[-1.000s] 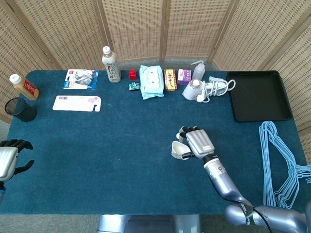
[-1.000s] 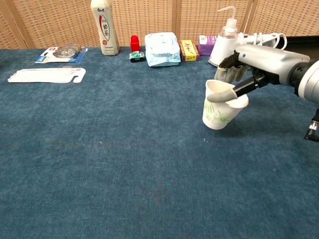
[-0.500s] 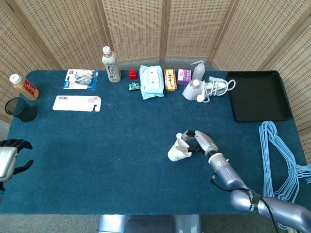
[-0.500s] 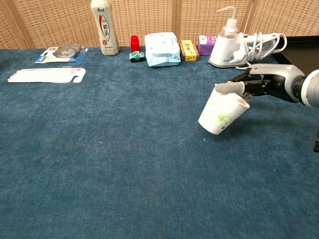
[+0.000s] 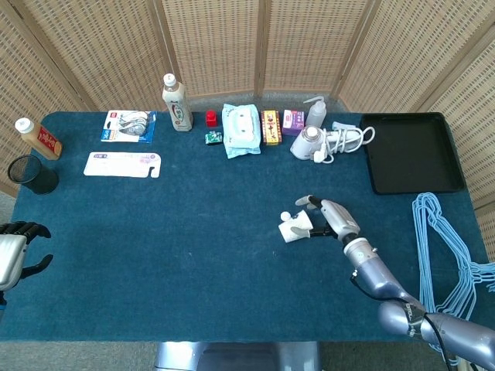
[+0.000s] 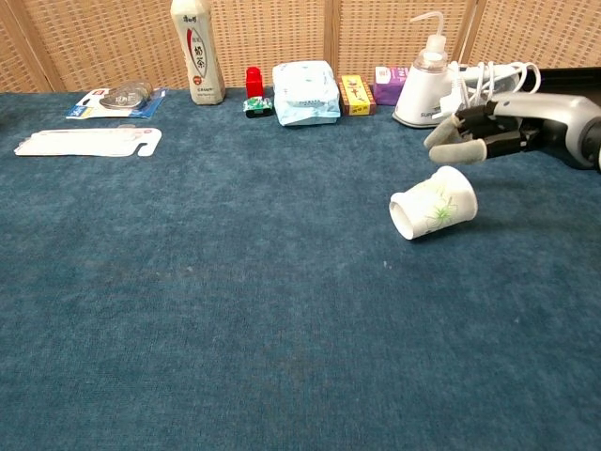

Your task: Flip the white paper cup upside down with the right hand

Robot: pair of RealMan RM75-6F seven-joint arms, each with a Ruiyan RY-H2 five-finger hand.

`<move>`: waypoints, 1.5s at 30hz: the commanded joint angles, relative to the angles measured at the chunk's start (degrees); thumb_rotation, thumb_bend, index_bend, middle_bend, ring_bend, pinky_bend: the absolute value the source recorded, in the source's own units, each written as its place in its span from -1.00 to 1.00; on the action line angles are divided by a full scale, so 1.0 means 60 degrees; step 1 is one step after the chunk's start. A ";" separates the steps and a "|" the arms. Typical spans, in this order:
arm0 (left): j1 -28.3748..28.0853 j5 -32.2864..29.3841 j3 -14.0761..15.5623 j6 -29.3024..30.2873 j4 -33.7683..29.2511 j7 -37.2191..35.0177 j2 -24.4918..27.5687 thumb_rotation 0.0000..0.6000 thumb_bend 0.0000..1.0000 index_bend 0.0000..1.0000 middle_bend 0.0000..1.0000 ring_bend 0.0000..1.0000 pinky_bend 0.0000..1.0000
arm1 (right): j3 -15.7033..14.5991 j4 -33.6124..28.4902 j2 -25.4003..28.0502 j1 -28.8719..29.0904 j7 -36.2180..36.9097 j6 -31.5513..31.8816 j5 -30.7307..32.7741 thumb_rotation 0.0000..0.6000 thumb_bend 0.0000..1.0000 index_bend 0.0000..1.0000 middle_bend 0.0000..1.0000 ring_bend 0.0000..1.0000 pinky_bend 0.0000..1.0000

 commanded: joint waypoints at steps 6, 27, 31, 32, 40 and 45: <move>-0.0028 0.0075 0.0005 0.0009 -0.0016 0.0022 -0.0038 0.71 -0.57 -0.11 -0.11 -0.32 -0.36 | -0.0868 -0.0108 0.0127 -0.0025 -0.1174 0.1341 -0.2499 0.02 -0.54 -0.23 -0.50 -0.48 -0.69; 0.0000 0.0138 0.0019 0.0072 -0.0390 0.0249 0.0240 0.70 -0.57 -0.11 -0.11 -0.32 -0.36 | -0.1148 0.1498 -0.1056 0.0602 -0.2564 0.1798 -0.3079 0.30 -0.54 -0.25 -0.48 -0.49 -0.69; 0.0001 0.0087 0.0020 0.0036 -0.0419 0.0259 0.0273 0.71 -0.57 -0.11 -0.12 -0.32 -0.35 | -0.1326 0.1942 -0.1147 0.0757 -0.2609 0.1829 -0.3444 0.34 -0.54 -0.25 -0.48 -0.49 -0.69; 0.0005 0.0077 0.0024 0.0031 -0.0423 0.0258 0.0274 0.71 -0.57 -0.11 -0.12 -0.32 -0.36 | -0.1377 0.2059 -0.1165 0.0796 -0.2636 0.1843 -0.3549 0.35 -0.54 -0.25 -0.48 -0.49 -0.69; 0.0075 -0.0025 0.0053 0.0035 -0.0447 0.0254 0.0310 0.71 -0.57 -0.11 -0.12 -0.32 -0.36 | -0.1854 0.2918 -0.1271 0.1086 -0.2437 0.1936 -0.4376 0.45 -0.54 -0.25 -0.46 -0.49 -0.70; 0.0099 -0.0047 0.0064 0.0039 -0.0487 0.0268 0.0339 0.71 -0.57 -0.11 -0.13 -0.32 -0.36 | -0.2023 0.3330 -0.1320 0.1223 -0.2478 0.2008 -0.4673 0.45 -0.54 -0.25 -0.46 -0.49 -0.69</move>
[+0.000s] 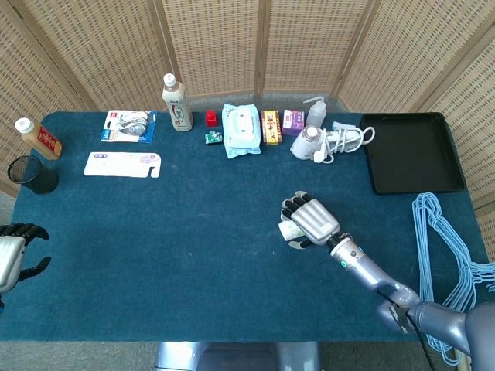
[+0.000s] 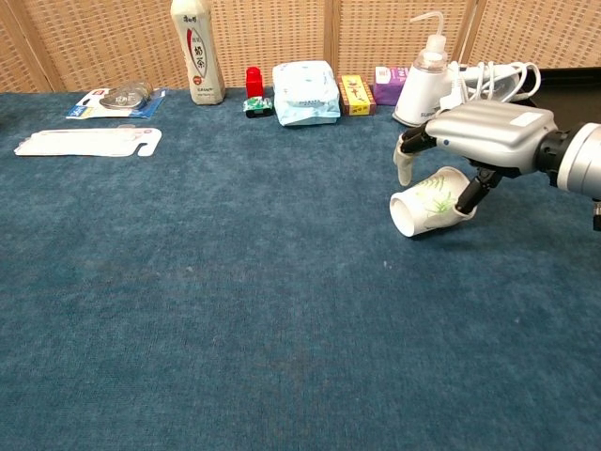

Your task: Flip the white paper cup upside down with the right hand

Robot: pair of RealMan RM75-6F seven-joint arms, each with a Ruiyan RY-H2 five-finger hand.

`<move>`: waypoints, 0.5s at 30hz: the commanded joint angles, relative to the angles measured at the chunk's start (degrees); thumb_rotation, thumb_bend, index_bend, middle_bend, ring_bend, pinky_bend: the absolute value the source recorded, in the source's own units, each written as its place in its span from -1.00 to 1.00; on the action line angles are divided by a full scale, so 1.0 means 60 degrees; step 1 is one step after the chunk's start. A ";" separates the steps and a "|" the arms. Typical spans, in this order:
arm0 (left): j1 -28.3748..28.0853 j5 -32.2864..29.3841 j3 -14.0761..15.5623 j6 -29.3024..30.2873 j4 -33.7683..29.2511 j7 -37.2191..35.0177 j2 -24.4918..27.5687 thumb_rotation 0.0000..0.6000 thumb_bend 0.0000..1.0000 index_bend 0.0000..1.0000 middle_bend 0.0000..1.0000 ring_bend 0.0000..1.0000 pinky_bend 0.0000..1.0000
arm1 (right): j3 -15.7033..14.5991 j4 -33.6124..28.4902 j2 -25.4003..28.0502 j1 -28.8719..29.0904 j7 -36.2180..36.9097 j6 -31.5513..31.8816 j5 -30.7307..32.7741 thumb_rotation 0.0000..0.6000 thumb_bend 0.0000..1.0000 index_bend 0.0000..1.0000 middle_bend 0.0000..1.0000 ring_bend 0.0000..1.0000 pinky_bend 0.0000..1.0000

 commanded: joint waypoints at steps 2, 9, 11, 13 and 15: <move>0.0019 -0.0002 0.0021 -0.0001 -0.0044 0.0031 0.0024 0.71 -0.57 -0.11 -0.13 -0.32 -0.36 | -0.0127 0.0296 -0.0038 0.0111 0.0025 0.0044 -0.0169 0.45 -0.54 -0.25 -0.46 -0.48 -0.69; 0.0065 -0.0073 0.0017 0.0026 -0.0109 0.0065 0.0053 0.70 -0.57 -0.11 -0.14 -0.32 -0.35 | -0.0312 0.0701 -0.0068 0.0225 0.0213 0.0127 -0.0395 0.46 -0.54 -0.25 -0.45 -0.48 -0.69; 0.0082 -0.0070 0.0023 0.0044 -0.0135 0.0074 0.0068 0.70 -0.57 -0.11 -0.14 -0.32 -0.36 | -0.0377 0.0780 -0.0087 0.0268 0.0256 0.0095 -0.0446 0.46 -0.54 -0.25 -0.45 -0.48 -0.69; 0.0099 -0.0058 0.0032 0.0064 -0.0160 0.0080 0.0081 0.72 -0.57 -0.11 -0.14 -0.32 -0.36 | -0.0426 0.0842 -0.0115 0.0304 0.0292 0.0085 -0.0494 0.46 -0.54 -0.25 -0.45 -0.48 -0.69; 0.0123 -0.0064 0.0039 0.0084 -0.0179 0.0069 0.0102 0.71 -0.57 -0.11 -0.14 -0.32 -0.36 | -0.0469 0.0856 -0.0150 0.0342 0.0285 0.0084 -0.0535 0.47 -0.54 -0.25 -0.45 -0.48 -0.69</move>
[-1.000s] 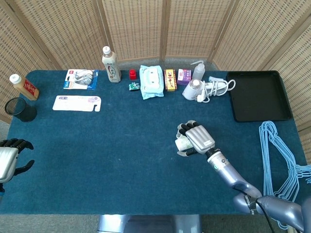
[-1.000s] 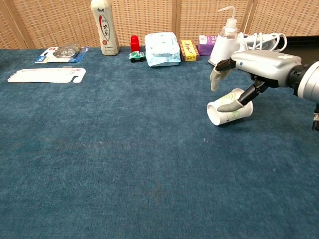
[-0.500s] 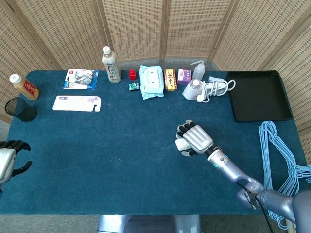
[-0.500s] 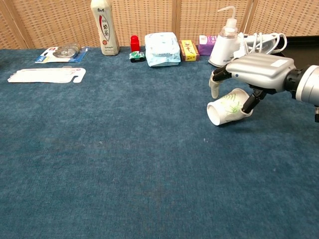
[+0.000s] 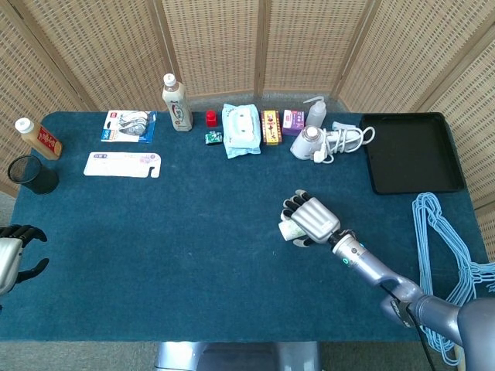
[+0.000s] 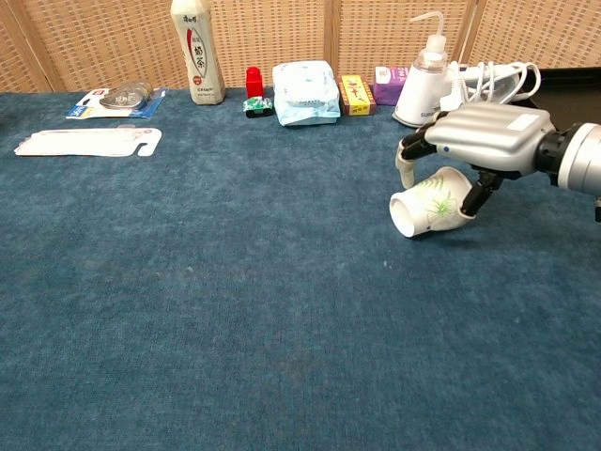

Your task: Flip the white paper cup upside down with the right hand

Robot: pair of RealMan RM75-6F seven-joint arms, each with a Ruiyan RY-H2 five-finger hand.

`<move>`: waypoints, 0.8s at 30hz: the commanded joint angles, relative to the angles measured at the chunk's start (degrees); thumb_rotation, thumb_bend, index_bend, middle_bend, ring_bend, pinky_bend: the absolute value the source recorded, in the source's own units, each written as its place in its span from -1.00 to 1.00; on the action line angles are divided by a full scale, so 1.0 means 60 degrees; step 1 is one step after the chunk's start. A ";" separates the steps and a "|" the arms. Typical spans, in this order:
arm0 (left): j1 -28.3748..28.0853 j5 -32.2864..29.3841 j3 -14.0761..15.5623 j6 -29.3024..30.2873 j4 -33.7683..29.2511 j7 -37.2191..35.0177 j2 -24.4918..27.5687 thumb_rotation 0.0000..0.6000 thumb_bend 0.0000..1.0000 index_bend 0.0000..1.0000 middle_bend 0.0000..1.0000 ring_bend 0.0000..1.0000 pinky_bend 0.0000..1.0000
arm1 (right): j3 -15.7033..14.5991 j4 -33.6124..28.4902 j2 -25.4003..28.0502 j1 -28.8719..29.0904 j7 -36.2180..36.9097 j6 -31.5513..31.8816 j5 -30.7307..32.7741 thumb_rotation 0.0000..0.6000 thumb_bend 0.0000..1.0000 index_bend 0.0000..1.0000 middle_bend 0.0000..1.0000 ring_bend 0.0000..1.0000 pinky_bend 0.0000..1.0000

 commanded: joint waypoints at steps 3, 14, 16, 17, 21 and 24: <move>0.0040 -0.0037 0.0013 0.0005 0.0009 -0.0048 0.0021 0.70 -0.57 -0.11 -0.14 -0.32 -0.36 | -0.0046 -0.0010 -0.0076 0.0084 -0.0063 -0.0030 -0.0036 0.47 -0.54 -0.25 -0.44 -0.48 -0.69; 0.0101 -0.0117 0.0041 -0.0052 0.0170 -0.0249 0.0018 0.70 -0.57 -0.11 -0.15 -0.32 -0.36 | -0.0041 -0.0132 -0.0232 0.0255 -0.0136 -0.0137 0.0026 0.67 -0.54 -0.16 -0.43 -0.45 -0.67; 0.0101 -0.0103 0.0046 -0.0060 0.0188 -0.0265 0.0008 0.70 -0.57 -0.11 -0.15 -0.32 -0.36 | -0.0013 -0.0118 -0.0301 0.0250 -0.0156 -0.0121 0.0084 0.83 -0.54 -0.05 -0.41 -0.43 -0.67; 0.0104 -0.0097 0.0047 -0.0057 0.0195 -0.0274 0.0006 0.71 -0.57 -0.11 -0.15 -0.32 -0.36 | 0.0006 -0.0116 -0.0328 0.0242 -0.0165 -0.0099 0.0112 0.93 -0.54 0.02 -0.40 -0.41 -0.66; 0.0118 -0.0097 0.0035 -0.0032 0.0232 -0.0305 0.0007 0.71 -0.57 -0.11 -0.15 -0.32 -0.36 | 0.0083 -0.0159 -0.0358 0.0177 -0.0114 -0.0028 0.0279 1.00 -0.54 0.14 -0.37 -0.36 -0.64; 0.0117 -0.0098 0.0024 -0.0034 0.0251 -0.0325 0.0014 0.72 -0.57 -0.11 -0.15 -0.32 -0.36 | 0.0176 -0.0269 -0.0322 0.0085 0.0040 0.0026 0.0487 1.00 -0.55 0.16 -0.36 -0.36 -0.64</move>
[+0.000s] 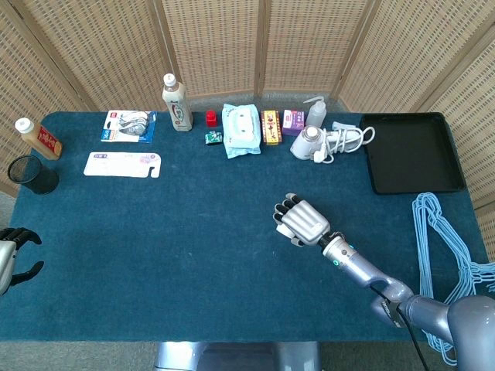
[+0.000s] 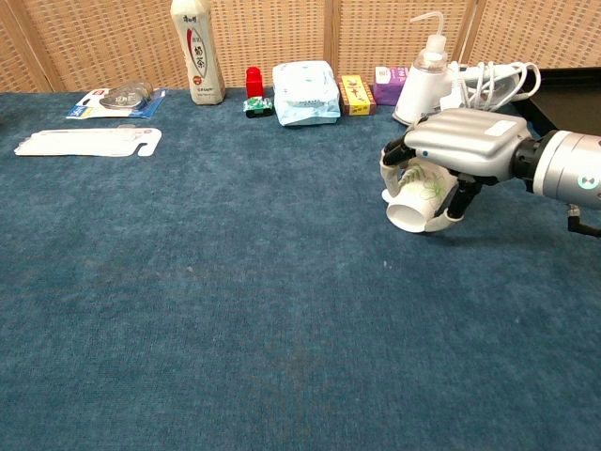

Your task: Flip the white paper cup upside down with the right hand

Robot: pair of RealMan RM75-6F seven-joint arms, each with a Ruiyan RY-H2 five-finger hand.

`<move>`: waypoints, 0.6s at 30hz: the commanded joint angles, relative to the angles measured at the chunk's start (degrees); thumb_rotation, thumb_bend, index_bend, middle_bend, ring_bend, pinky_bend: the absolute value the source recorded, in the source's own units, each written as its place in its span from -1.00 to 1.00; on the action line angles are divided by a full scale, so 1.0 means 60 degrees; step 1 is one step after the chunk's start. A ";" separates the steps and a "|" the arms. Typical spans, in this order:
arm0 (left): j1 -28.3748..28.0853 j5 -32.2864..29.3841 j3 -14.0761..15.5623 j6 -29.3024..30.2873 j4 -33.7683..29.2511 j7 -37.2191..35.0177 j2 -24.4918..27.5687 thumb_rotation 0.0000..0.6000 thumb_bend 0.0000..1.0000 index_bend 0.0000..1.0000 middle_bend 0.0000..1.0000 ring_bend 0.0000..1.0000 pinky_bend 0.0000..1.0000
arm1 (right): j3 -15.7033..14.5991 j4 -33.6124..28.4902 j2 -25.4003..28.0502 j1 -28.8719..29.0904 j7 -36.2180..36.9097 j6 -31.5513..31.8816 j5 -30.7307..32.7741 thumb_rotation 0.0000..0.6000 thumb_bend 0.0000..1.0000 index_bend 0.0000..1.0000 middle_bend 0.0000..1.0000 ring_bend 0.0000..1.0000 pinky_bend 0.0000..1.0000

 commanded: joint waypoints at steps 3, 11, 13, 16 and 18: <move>-0.0022 0.0023 -0.0009 -0.0023 0.0004 -0.0004 -0.0008 0.71 -0.57 -0.11 -0.16 -0.32 -0.36 | 0.0277 -0.0422 0.0129 -0.0195 0.0609 0.0018 0.0554 1.00 -0.55 0.16 -0.36 -0.35 -0.64; -0.0057 0.0064 -0.0041 -0.0022 -0.0037 0.0014 -0.0017 0.71 -0.57 -0.11 -0.16 -0.33 -0.36 | 0.0944 -0.1696 0.0629 -0.0373 0.1763 -0.0478 0.1855 1.00 -0.57 0.17 -0.36 -0.36 -0.64; -0.0063 0.0084 -0.0041 -0.0019 -0.0049 0.0035 -0.0012 0.71 -0.57 -0.11 -0.16 -0.33 -0.36 | 0.1152 -0.2053 0.0789 -0.0375 0.2136 -0.0756 0.2279 1.00 -0.57 0.17 -0.36 -0.36 -0.64; -0.0064 0.0113 -0.0043 0.0003 -0.0087 0.0063 0.0013 0.70 -0.57 -0.11 -0.16 -0.33 -0.36 | 0.1482 -0.2501 0.1020 -0.0331 0.2765 -0.1251 0.2908 1.00 -0.57 0.17 -0.36 -0.36 -0.64; -0.0059 0.0117 -0.0046 0.0020 -0.0113 0.0082 0.0033 0.71 -0.57 -0.11 -0.16 -0.33 -0.36 | 0.1675 -0.2676 0.1146 -0.0271 0.3158 -0.1613 0.3271 1.00 -0.57 0.17 -0.36 -0.37 -0.64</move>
